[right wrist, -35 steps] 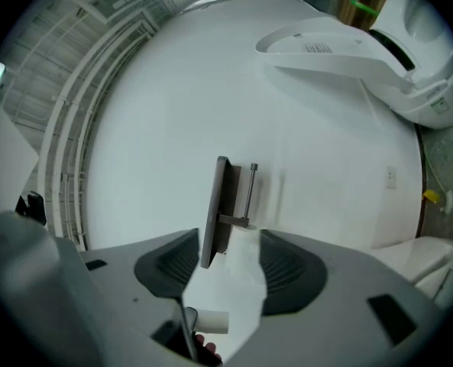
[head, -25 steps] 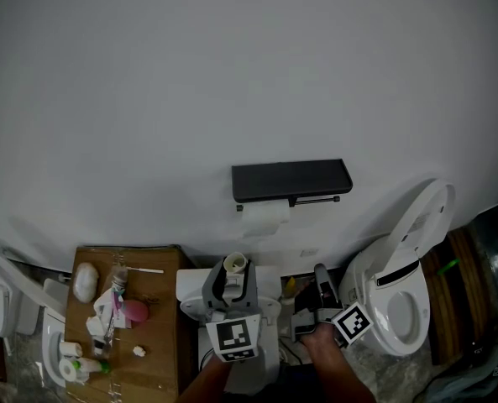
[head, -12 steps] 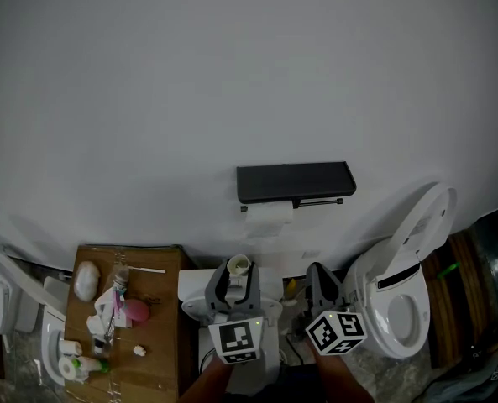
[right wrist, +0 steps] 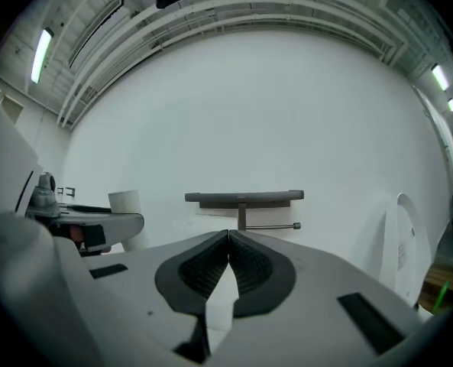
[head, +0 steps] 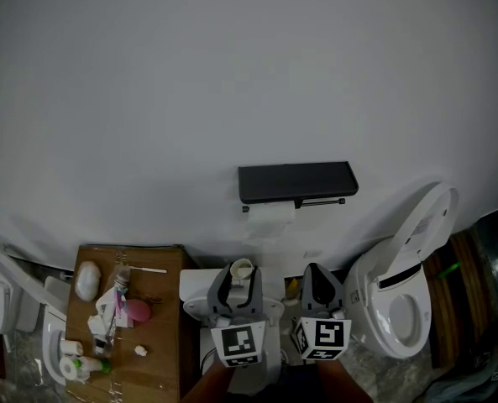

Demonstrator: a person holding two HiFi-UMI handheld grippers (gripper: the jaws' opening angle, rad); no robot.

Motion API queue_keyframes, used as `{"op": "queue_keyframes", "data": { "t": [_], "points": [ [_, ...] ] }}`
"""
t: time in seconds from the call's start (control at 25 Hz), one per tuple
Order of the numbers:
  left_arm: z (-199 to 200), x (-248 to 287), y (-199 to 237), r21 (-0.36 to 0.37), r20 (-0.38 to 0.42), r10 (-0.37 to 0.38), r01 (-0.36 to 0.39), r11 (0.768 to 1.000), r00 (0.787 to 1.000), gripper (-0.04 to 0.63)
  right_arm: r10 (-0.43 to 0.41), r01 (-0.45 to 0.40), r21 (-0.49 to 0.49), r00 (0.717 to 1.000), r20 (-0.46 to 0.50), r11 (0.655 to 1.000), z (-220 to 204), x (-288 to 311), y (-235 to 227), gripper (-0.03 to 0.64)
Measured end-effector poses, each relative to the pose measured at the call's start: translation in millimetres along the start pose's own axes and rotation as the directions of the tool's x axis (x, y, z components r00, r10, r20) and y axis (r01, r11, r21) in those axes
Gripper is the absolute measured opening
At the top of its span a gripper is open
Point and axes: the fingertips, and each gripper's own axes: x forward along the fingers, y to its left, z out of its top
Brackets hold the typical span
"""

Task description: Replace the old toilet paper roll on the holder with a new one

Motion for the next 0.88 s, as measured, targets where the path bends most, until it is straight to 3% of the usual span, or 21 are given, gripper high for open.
{"op": "queue_keyframes", "data": {
  "t": [0.24, 0.88],
  "points": [
    [-9.5, -1.3, 0.5, 0.019, -0.035, -0.006, 0.007, 1.0, 0.999, 0.201, 0.006, -0.006, -0.008, 1.0, 0.004, 1.0, 0.4, 3.7, 0.5, 0.017],
    [-6.0, -3.2, -1.6, 0.04, -0.027, -0.014, 0.015, 0.999, 1.0, 0.201, 0.021, -0.021, -0.011, 1.0, -0.002, 1.0, 0.7, 5.9, 3.4, 0.017]
  ]
}}
